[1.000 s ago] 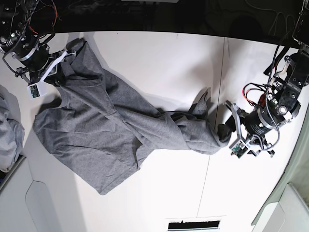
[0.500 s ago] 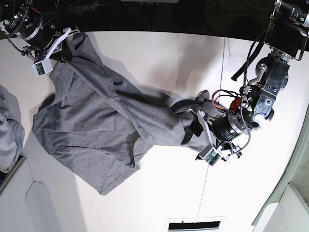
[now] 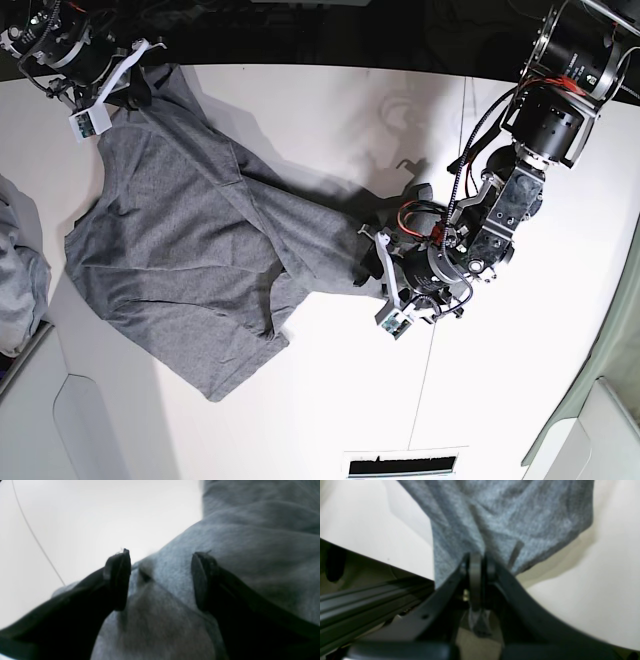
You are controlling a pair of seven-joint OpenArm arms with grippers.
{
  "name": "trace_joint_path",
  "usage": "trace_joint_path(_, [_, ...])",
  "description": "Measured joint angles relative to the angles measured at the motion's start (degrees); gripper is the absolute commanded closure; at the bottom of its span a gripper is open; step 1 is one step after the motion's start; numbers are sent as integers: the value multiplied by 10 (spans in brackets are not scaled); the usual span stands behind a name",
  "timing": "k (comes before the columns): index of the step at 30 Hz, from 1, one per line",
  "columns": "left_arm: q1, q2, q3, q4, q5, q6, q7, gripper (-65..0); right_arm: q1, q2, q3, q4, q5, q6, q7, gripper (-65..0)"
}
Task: Layout the t-shirt on the table in an organized manner, then fold the t-shirt properly
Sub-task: 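Drag the held fabric back toward the shirt body with the left gripper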
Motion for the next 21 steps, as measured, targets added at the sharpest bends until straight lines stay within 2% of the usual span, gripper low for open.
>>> trace_joint_path(5, [-13, 3, 0, -31, -19, 2, 27, -397, 0, 0, 0, 0, 1, 0, 0, 0])
trace_joint_path(7, [-13, 3, 0, -31, -19, 0, 36, -326, 3, 0, 0, 0, 1, 0, 0, 0])
trace_joint_path(9, [-14, 1, 0, -31, -19, -31, 38, -219, 5, 0, 0, 0, 1, 0, 1, 0])
trace_joint_path(13, [-12, 1, 0, -31, -56, -91, 43, -93, 10, 0, 0, 0, 1, 0, 7, 0])
trace_joint_path(15, [-12, 2, 0, -31, -77, -103, 46, -12, 13, 0, 0, 0, 1, 0, 7, 0])
trace_joint_path(21, [-12, 2, 0, -31, -86, -103, 46, 0, 14, 0, 0, 0, 1, 0, 7, 0])
